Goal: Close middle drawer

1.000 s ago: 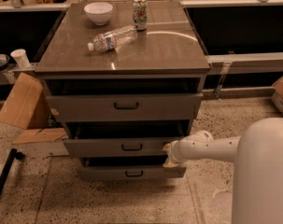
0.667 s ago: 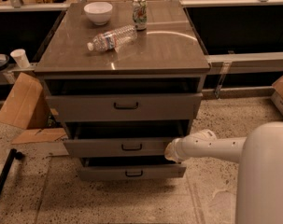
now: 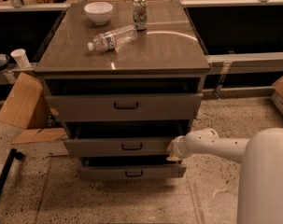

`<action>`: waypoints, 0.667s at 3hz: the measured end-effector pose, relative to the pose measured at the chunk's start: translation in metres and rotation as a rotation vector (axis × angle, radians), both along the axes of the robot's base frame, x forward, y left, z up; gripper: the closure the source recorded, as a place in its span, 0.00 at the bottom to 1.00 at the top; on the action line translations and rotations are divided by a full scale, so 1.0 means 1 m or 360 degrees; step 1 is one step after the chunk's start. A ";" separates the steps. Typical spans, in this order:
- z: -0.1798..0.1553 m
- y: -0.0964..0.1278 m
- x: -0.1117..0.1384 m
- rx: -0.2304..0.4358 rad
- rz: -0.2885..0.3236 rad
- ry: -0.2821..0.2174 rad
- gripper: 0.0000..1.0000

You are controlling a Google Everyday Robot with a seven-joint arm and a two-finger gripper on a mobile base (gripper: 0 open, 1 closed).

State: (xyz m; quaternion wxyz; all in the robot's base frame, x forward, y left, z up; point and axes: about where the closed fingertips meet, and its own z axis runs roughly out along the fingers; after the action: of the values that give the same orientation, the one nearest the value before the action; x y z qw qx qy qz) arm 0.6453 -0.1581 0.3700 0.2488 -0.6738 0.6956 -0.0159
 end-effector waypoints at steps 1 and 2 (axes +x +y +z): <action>0.004 -0.004 -0.001 0.0004 -0.0001 -0.0019 0.15; 0.004 -0.003 -0.010 0.0004 -0.0001 -0.0019 0.00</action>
Offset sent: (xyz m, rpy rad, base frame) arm -0.0325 -0.0099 0.0327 -0.0068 -0.0668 0.0190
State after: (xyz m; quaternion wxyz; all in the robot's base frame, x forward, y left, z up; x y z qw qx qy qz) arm 0.6354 -0.1614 0.3736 0.2540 -0.6732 0.6942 -0.0191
